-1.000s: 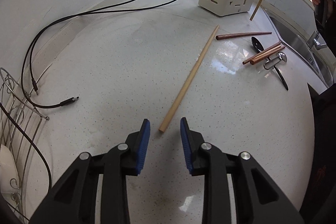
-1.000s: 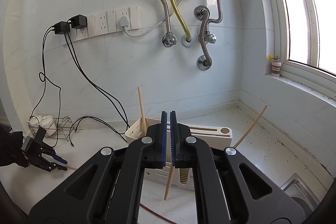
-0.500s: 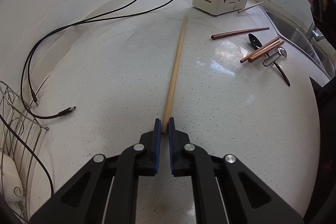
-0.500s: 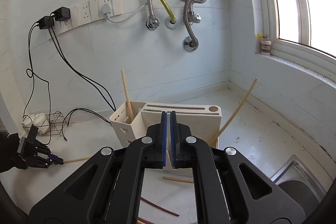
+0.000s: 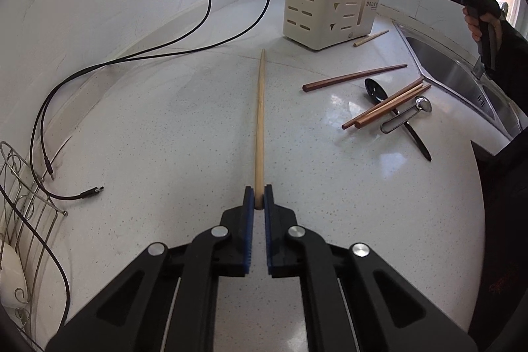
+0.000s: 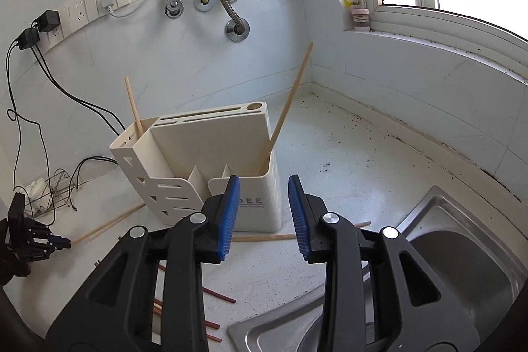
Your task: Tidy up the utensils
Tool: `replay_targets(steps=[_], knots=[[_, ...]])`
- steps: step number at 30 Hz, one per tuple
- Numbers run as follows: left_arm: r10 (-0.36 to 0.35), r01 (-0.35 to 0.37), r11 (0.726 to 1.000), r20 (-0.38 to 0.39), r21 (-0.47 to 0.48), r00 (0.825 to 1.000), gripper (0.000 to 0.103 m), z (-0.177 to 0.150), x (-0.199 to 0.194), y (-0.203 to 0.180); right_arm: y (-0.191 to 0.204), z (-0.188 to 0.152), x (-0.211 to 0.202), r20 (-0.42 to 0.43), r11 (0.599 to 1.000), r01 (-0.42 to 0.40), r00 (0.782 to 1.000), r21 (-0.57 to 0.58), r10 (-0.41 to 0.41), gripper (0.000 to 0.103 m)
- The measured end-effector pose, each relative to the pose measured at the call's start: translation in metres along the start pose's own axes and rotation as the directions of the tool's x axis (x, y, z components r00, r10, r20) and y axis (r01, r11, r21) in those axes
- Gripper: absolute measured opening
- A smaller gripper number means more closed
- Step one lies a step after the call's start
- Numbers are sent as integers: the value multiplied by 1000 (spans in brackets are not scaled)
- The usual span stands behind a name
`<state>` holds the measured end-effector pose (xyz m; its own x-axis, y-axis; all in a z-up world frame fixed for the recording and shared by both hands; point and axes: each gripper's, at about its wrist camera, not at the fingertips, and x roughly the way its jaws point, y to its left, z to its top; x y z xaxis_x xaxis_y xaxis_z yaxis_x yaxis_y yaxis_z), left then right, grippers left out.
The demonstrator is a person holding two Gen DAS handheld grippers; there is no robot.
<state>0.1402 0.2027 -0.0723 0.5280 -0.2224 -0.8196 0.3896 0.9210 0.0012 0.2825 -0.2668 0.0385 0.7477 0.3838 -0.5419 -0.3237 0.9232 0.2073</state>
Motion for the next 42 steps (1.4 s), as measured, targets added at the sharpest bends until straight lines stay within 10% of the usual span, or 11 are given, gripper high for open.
replay_targets(steps=[10,22,36,42], knots=[[-11,13,999,64,-42,998,6,11,-7,-18,19,-35,39,-187,978,-145,976,-153,115,30],[-16,21,996,54,-81,998,6,6,-3,-13,97,-67,122,-464,726,-363,883,-584,68,21],[-18,21,995,38,-95,999,6,9,-1,-7,112,-70,163,-559,447,-475,826,-758,-71,18],[-21,26,994,41,-103,999,6,12,-1,-6,112,-68,170,-604,412,-529,794,-742,-69,10]])
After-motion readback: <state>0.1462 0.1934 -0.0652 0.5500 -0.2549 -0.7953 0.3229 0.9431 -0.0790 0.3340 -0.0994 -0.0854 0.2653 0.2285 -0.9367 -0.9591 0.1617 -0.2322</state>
